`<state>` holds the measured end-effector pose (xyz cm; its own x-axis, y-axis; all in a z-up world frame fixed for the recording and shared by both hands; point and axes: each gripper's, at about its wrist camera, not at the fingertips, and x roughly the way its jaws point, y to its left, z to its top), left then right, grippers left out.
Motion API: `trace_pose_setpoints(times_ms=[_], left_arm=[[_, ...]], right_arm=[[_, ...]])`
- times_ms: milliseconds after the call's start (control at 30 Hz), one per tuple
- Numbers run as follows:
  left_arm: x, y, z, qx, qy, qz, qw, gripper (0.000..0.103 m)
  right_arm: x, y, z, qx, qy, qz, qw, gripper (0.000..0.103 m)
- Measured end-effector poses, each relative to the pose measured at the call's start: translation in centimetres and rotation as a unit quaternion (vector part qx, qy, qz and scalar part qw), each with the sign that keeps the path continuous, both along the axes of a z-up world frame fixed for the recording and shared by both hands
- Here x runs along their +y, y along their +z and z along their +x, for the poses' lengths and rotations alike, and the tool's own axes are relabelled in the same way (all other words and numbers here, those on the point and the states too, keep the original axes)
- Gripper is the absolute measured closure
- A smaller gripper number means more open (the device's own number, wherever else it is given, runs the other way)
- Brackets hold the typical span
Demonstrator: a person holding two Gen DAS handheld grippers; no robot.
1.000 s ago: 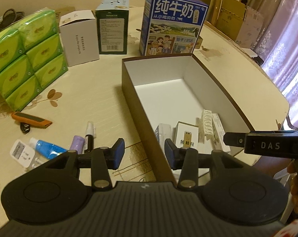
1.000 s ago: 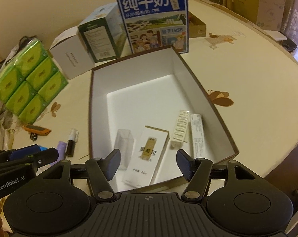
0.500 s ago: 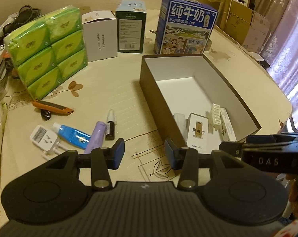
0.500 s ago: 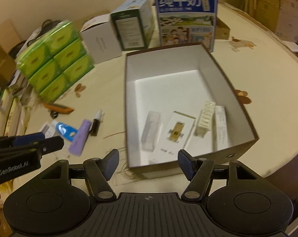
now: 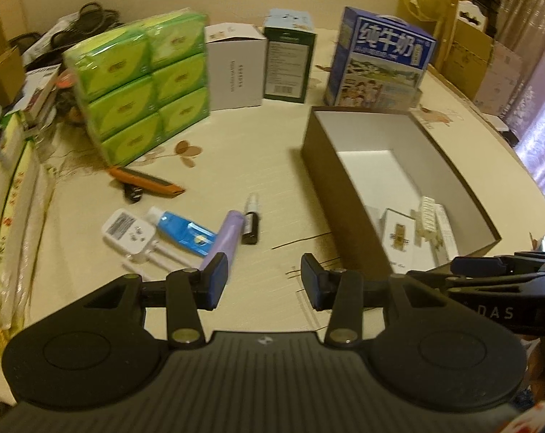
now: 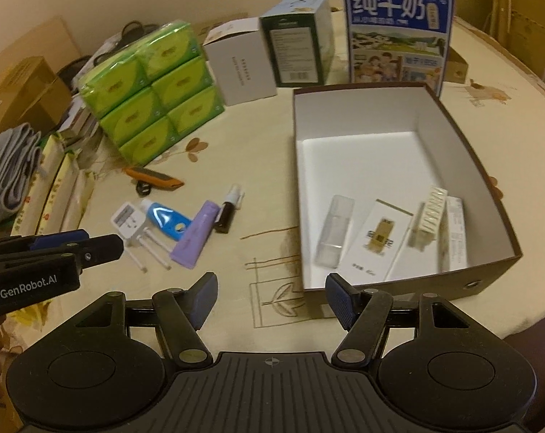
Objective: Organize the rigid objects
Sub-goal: 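Withdraw both tools from the box toward the purple tube and spray bottle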
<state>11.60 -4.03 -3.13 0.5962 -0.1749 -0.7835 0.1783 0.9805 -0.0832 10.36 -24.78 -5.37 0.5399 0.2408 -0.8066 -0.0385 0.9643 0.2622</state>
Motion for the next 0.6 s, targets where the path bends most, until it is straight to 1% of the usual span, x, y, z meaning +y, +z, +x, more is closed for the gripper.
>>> trace_pose_setpoints(times_ms=[300, 600], left_arm=[[2.9, -0.8, -0.5, 0.013, 0.033, 0.007, 0.9993, 0.064], [4.2, -1.6, -0.4, 0.021, 0.045, 0.013, 0.9987, 0.064]], right_arm=[[1.9, -0.9, 0.3, 0.008, 0.028, -0.002, 1.000, 0.040], [3.4, -1.9, 1.0, 0.021, 0.043, -0.003, 0.999, 0.040]])
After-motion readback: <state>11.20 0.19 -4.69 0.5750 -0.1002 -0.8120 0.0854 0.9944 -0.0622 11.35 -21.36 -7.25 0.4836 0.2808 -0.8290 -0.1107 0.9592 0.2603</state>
